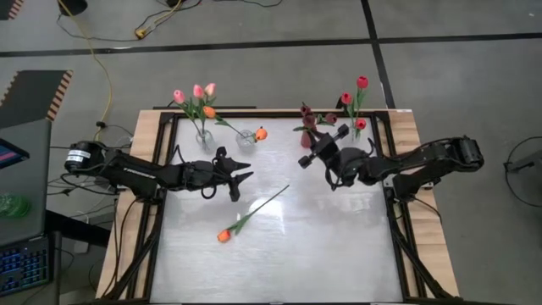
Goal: Sort flowers into vase by color
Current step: Put the red flower into the right red vase
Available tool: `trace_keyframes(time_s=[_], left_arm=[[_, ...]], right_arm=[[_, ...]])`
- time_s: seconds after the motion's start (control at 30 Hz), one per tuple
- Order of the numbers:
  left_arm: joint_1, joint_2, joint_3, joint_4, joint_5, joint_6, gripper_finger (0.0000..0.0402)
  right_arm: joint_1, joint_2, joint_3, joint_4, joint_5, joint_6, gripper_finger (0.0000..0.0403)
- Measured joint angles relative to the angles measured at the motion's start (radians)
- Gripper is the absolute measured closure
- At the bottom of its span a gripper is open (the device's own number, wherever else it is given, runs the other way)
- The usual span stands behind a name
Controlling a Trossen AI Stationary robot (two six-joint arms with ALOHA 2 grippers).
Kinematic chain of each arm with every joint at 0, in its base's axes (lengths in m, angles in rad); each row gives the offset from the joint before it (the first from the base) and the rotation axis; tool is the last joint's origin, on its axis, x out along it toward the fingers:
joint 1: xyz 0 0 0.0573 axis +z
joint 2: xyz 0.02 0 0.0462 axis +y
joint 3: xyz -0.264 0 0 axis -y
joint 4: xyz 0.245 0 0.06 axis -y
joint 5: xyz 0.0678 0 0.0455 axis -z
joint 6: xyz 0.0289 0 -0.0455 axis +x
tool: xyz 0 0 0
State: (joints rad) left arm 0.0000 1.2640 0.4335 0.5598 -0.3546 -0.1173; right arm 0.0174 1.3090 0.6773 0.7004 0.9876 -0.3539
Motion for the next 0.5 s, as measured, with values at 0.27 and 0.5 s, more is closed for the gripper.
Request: trace_keyframes(time_s=[0.27, 0.5], left_arm=[[0.0, 0.0, 0.0, 0.0, 0.0, -0.001, 0.0281], [0.0, 0.0, 0.0, 0.0, 0.0, -0.003, 0.0281]], right_arm=[[-0.013, 0.0, 0.0, 0.103, 0.0, -0.161, 0.0363], [-0.072, 0.0, 0.0, 0.109, -0.024, -0.17, 0.0363]])
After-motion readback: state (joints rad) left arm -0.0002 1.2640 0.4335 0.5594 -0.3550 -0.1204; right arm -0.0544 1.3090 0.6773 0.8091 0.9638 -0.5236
